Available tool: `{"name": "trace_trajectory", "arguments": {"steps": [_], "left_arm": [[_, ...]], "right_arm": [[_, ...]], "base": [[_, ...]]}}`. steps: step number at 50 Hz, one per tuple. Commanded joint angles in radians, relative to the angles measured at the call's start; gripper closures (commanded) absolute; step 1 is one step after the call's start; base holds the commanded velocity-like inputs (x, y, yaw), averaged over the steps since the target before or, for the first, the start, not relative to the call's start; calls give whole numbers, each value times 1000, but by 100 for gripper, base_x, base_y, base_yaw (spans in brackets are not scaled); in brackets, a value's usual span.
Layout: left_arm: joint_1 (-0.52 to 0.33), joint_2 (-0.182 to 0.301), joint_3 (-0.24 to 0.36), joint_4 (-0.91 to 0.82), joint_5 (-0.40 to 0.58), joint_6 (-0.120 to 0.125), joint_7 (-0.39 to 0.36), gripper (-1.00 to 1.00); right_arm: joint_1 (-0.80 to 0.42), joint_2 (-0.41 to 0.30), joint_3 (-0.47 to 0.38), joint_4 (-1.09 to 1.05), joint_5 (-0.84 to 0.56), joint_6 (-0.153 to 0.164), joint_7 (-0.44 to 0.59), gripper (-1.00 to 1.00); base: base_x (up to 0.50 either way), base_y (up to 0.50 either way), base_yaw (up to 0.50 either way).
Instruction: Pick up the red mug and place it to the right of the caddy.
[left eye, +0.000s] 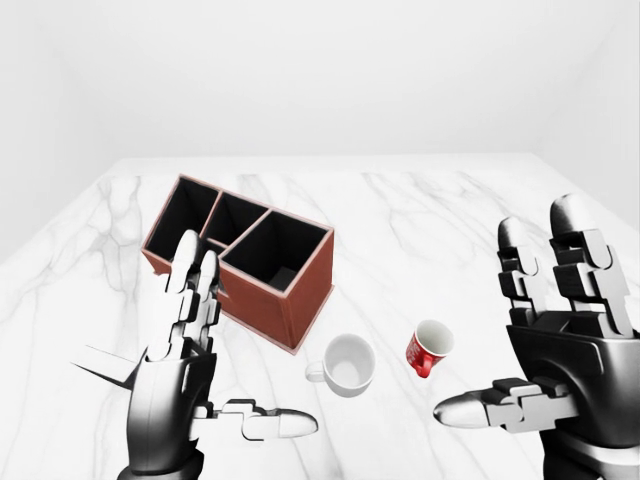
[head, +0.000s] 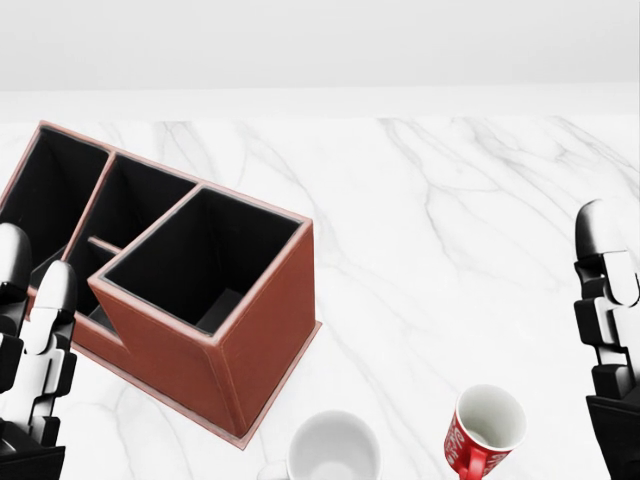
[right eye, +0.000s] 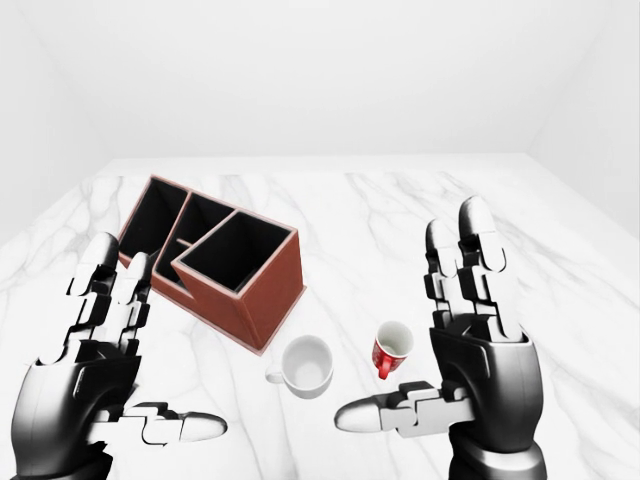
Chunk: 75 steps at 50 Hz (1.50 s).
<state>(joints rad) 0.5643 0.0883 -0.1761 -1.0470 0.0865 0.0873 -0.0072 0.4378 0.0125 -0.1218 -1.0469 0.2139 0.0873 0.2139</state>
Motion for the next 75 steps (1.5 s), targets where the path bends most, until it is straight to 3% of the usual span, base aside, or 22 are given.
{"name": "trace_trajectory", "arguments": {"steps": [1, 8, 12, 17, 18, 27, 35, 41, 44, 48, 51, 56, 61, 64, 75], "left_arm": [[-1, 1, 0, 0, -1, 0, 0, -100], [1, -2, 12, 0, -9, 0, -5, -100], [-15, -9, 17, 0, -8, 0, -9, -100], [-14, -7, 16, 0, -8, 0, -7, -100], [-19, -9, 20, 0, -10, 0, -9, -100], [-17, -13, 13, 0, 0, 0, -9, -100], [-15, -15, 36, 0, -18, 0, -16, -100], [-6, -25, 52, 0, -26, 0, -28, -100], [-9, -24, 35, 0, -12, 0, -24, -100], [-16, -19, 19, 0, 0, 0, -15, -100], [-23, -15, 14, 0, 3, 0, -11, -100], [-22, -11, 14, 0, 0, 0, -8, -100], [-19, -10, 13, 0, 1, 0, -7, -100], [-18, -10, 12, 0, 2, 0, -6, -100], [-32, -12, 14, 0, 3, 0, -5, -100]], "right_arm": [[-41, -2, -25, 0, 26, 0, -53, -100], [-33, -26, -50, 0, 70, 0, -47, -100], [-37, -94, -86, 0, 106, 0, -76, -100], [-82, -399, -194, 0, 310, 0, -268, -100], [-89, -426, -217, 0, 323, 0, -277, -100], [-216, -494, -522, 0, 407, 0, -177, -100], [-316, -673, -590, 0, 408, 0, -153, -100], [-373, -743, -597, 0, 394, 0, -103, -100], [-448, -737, -525, 0, 285, 0, -47, -100], [-554, -702, -365, 0, 7, 0, 108, -100], [-603, -647, -272, 0, -207, 0, 256, -100], [-613, -521, -197, 24, -517, 0, 484, -100], [-589, -408, -194, 110, -706, 0, 484, -100], [-612, -373, -226, 192, -747, 0, 484, -100], [-679, -416, -277, 347, -766, 0, 484, -100]], "base": [[34, 0, 0], [0, 0, 0], [0, 0, 0], [0, 0, 0], [0, 0, 0], [0, 0, 0], [0, 0, 0], [0, 0, 0], [0, 0, 0], [0, 0, 0], [0, 0, 0], [0, 0, 0], [0, 0, 0], [0, 0, 0], [0, 0, 0]]}}
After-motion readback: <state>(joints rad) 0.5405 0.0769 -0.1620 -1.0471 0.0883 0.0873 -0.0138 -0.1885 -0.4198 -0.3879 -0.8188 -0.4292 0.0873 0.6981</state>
